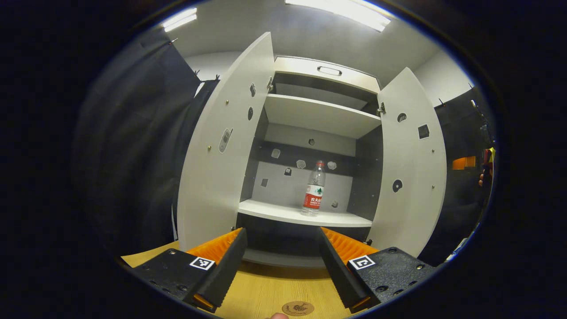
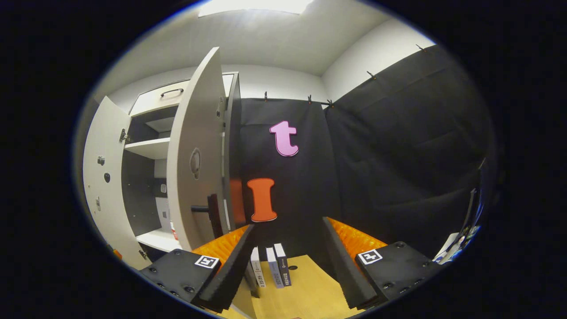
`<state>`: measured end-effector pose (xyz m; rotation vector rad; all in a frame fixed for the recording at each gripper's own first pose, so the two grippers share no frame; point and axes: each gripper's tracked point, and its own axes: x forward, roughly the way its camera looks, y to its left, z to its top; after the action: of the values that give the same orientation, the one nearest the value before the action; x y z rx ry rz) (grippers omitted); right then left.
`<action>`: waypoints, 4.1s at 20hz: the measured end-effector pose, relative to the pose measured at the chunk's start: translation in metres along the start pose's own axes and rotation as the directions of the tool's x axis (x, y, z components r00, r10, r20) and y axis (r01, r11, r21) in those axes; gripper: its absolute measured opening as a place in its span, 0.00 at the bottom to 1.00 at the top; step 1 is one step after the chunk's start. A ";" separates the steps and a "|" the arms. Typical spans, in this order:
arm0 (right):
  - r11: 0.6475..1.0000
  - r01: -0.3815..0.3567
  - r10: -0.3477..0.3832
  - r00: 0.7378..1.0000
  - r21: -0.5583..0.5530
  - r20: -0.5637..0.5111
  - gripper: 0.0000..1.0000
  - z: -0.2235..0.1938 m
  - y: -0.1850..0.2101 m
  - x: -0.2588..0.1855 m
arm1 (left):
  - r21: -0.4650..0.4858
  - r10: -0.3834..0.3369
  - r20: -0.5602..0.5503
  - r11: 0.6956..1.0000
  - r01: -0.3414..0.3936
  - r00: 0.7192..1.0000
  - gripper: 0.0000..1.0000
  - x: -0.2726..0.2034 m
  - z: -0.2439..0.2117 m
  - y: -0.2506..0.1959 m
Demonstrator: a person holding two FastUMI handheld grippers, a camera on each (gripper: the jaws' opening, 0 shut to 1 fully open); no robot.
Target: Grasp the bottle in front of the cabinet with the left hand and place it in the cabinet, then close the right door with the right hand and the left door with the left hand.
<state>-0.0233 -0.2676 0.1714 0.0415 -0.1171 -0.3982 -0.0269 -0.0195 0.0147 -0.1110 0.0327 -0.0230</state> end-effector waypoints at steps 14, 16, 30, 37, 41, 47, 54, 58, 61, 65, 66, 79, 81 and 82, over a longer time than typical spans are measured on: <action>0.994 -0.098 0.099 0.994 0.040 -0.040 0.95 -0.018 0.043 0.031 | -0.009 0.038 0.022 0.999 -0.038 0.999 0.95 0.000 0.009 0.021; 0.988 -0.141 0.144 0.989 0.058 -0.041 0.94 -0.020 0.061 0.027 | -0.013 0.036 0.027 0.999 -0.036 0.999 0.95 0.002 0.011 0.023; 0.949 -0.312 0.314 0.947 0.047 -0.066 0.94 -0.031 0.192 0.026 | 0.017 0.117 0.034 0.993 -0.118 0.992 0.95 -0.004 0.021 0.066; 0.931 -0.361 0.365 0.927 0.057 -0.089 0.94 -0.049 0.229 0.030 | 0.003 0.178 0.052 0.984 -0.178 0.983 0.94 -0.011 0.032 0.097; 0.940 -0.339 0.341 0.937 0.035 -0.084 0.95 -0.056 0.220 0.024 | 0.006 0.247 0.066 0.969 -0.248 0.967 0.95 -0.012 0.042 0.128; 0.948 -0.315 0.317 0.942 0.037 -0.112 0.94 -0.075 0.197 0.001 | -0.001 0.364 0.108 0.930 -0.366 0.925 0.97 -0.012 0.075 0.187; 0.953 -0.300 0.302 0.940 0.034 -0.160 0.94 -0.111 0.180 -0.027 | -0.023 0.372 0.133 0.928 -0.372 0.919 0.94 0.031 0.112 0.224; 0.953 -0.295 0.304 0.934 0.071 -0.187 0.94 -0.129 0.173 -0.041 | -0.016 0.365 0.140 0.930 -0.366 0.920 0.94 0.058 0.124 0.237; 0.963 -0.259 0.269 0.942 0.073 -0.200 0.95 -0.136 0.160 -0.043 | 0.030 0.363 0.142 0.928 -0.371 0.921 0.94 0.070 0.129 0.240; 0.971 -0.226 0.238 0.949 0.077 -0.206 0.94 -0.140 0.144 -0.046 | 0.085 0.350 0.147 0.927 -0.364 0.925 0.94 0.074 0.126 0.233; 0.972 -0.222 0.233 0.951 0.075 -0.204 0.95 -0.140 0.141 -0.048 | 0.083 0.346 0.146 0.929 -0.360 0.927 0.91 0.075 0.125 0.231; 0.973 -0.222 0.230 0.955 0.062 -0.189 0.95 -0.135 0.118 -0.051 | 0.097 0.103 0.075 0.989 -0.110 0.992 0.87 0.089 0.106 0.124; 0.977 -0.207 0.214 0.959 0.056 -0.187 0.95 -0.136 0.120 -0.052 | 0.081 0.054 0.062 0.995 -0.059 0.997 0.88 0.097 0.098 0.100; 0.979 -0.197 0.204 0.962 0.054 -0.182 0.95 -0.132 0.115 -0.052 | 0.070 0.032 0.055 0.997 -0.036 0.998 0.92 0.102 0.095 0.089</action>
<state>-0.0108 -0.1388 0.0418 0.1014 0.0572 -0.1880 0.0802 0.0769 0.0960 -0.0405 -0.0201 0.0126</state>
